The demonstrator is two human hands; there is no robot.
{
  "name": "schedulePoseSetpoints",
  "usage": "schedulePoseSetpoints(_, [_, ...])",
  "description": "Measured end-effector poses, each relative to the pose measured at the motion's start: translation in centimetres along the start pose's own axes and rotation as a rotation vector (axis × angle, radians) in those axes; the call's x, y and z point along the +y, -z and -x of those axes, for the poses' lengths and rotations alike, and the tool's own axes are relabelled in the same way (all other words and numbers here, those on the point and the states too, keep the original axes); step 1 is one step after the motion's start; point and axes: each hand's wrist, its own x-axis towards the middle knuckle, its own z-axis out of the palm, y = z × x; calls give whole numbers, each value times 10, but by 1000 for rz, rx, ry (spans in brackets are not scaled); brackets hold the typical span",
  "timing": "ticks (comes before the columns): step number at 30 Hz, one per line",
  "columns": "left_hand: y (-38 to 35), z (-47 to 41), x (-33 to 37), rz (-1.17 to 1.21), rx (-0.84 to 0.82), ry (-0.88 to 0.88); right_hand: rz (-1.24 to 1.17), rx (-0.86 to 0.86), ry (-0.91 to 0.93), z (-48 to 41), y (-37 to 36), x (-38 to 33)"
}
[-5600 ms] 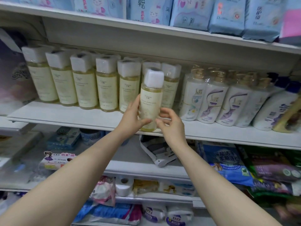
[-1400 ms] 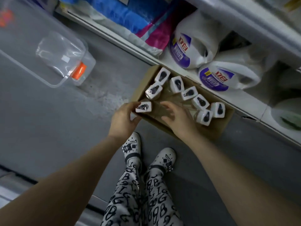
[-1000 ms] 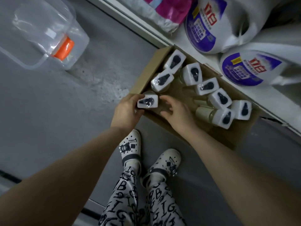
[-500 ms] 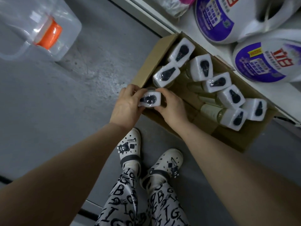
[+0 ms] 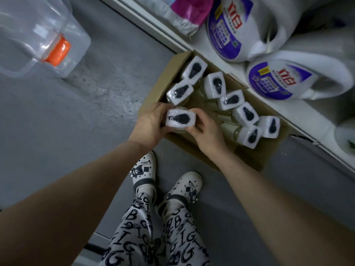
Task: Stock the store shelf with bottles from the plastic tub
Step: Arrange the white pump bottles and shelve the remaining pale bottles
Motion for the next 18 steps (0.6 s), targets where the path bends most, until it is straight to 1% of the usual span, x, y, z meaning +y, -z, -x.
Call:
schedulePoseSetpoints(3, [11, 5, 24, 72, -48, -33, -54, -43, -24, 17, 28, -14])
schedulePoseSetpoints(8, [47, 28, 87, 302, -143, 33, -148, -76, -53, 52, 79, -61])
schedulePoseSetpoints(14, [99, 53, 166, 387, -104, 6, -348, -50, -80, 98, 130, -122])
schedulePoseSetpoints(18, [134, 70, 217, 378, -85, -40, -510, 26, -25, 134, 155, -169])
